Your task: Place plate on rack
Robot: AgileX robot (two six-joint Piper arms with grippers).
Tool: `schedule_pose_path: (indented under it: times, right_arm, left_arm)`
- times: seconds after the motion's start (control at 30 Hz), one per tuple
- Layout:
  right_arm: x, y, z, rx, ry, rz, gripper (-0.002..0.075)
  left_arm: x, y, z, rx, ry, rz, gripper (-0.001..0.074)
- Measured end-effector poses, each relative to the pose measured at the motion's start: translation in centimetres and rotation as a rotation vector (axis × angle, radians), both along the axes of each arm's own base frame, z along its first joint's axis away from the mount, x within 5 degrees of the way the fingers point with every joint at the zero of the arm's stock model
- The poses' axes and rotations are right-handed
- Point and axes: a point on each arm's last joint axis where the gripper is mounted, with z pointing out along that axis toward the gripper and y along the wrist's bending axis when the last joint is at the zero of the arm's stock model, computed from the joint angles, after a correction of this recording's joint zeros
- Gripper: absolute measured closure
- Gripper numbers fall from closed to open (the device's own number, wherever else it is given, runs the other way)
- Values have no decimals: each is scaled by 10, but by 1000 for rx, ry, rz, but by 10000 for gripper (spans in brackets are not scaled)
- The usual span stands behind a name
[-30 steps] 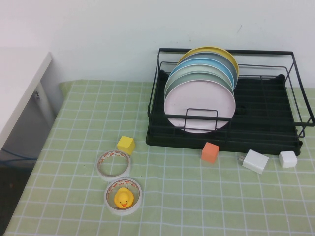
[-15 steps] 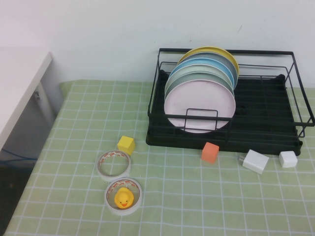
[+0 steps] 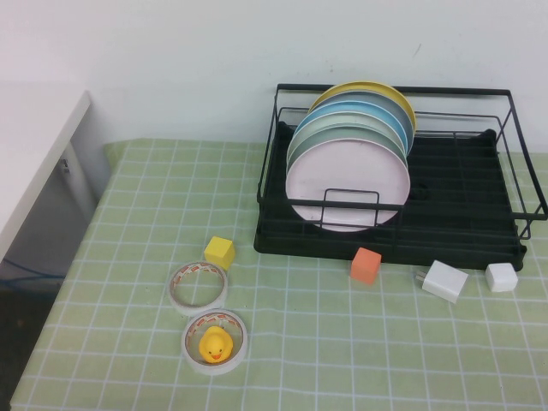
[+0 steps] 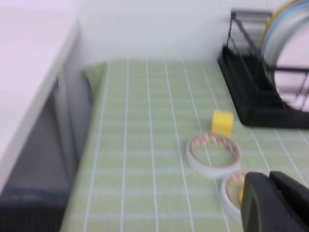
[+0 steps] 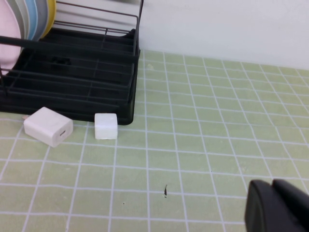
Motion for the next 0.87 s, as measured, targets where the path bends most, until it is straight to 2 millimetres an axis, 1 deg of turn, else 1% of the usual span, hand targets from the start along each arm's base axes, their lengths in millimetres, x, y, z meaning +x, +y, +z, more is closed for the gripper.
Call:
schedule_pose_path:
  times: [0.1,0.2,0.43,0.87]
  right_arm:
    - [0,0,0,0,0,0,714]
    - [0,0,0,0,0,0,714]
    - [0,0,0,0,0,0,714]
    - [0,0,0,0,0,0,714]
  left_arm:
    - [1,1,-11,1,-68,5,736]
    - [0,1,-11,-28,-88,14,736]
    - [-1,3,-22,-46,38,53,736]
    - [-2,4,-22,-58,46,65,736]
